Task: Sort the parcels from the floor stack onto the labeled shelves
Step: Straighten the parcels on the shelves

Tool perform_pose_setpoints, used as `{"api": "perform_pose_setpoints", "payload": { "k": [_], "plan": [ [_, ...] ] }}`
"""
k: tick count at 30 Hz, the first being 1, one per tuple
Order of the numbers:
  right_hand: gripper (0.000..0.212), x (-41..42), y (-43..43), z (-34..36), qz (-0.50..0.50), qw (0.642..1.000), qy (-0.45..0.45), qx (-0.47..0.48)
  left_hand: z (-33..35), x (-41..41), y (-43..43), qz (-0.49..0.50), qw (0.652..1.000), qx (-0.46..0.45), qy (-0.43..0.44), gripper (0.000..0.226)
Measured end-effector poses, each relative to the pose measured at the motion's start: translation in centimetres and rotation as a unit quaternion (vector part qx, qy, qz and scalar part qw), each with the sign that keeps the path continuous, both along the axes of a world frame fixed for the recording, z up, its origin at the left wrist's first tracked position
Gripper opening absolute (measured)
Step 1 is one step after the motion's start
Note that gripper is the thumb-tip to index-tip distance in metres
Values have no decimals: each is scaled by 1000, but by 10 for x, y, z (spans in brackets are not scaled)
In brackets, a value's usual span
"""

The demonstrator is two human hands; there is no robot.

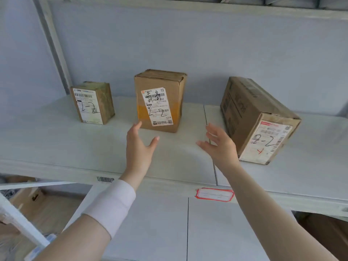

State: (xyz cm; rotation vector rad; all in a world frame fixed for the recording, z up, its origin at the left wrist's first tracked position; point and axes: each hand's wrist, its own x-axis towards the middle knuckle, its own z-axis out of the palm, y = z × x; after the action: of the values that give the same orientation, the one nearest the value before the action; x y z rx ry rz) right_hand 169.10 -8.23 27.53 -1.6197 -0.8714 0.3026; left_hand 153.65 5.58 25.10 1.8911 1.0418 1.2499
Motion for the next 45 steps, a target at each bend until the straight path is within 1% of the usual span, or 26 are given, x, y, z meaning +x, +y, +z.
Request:
{"api": "perform_pose_setpoints", "payload": {
  "k": [1,3,6,8,11,13,15,18,20,23,26,33,40,42,45],
  "plan": [
    [58,2,-17,1,-7,1000,-23,5,-2,3,-18,-6,1000,6,-5,68],
    [47,11,-51,1,-35,997,-64,17,-5,18,-53,-50,999,-4,-3,67],
    [34,31,-94,-1,-93,992,-84,27,-2,49,-99,-135,990,-25,23,70],
    [36,47,-115,-1,-139,987,-73,41,1,71,-120,-174,983,-30,45,73],
    [48,70,-130,-1,-186,979,-61,52,4,99,-135,-206,975,-52,61,78],
    [61,84,-131,-1,-174,983,-45,31,7,115,-138,-215,971,-69,76,82],
    [71,97,-128,-5,-134,991,-17,16,8,130,-137,-222,968,-83,80,84],
    [68,112,-120,-12,-91,996,4,1,10,147,-135,-245,963,-86,76,82],
    [66,120,-114,-14,-79,997,10,-1,12,156,-132,-260,959,-94,58,74],
    [67,129,-103,-12,-58,998,21,10,15,166,-124,-255,961,-101,37,61],
    [68,137,-92,-12,-49,998,31,9,14,174,-116,-245,964,-100,35,57],
    [66,156,-78,-13,-51,998,41,4,15,192,-105,-242,964,-109,29,56],
    [66,156,-78,-16,-48,998,44,4,11,193,-104,-244,963,-109,42,56],
    [68,154,-79,-14,-48,998,39,-3,13,192,-105,-243,963,-106,49,58],
    [76,148,-85,-11,-51,998,37,-9,15,189,-107,-233,967,-86,63,63]
  ]
}}
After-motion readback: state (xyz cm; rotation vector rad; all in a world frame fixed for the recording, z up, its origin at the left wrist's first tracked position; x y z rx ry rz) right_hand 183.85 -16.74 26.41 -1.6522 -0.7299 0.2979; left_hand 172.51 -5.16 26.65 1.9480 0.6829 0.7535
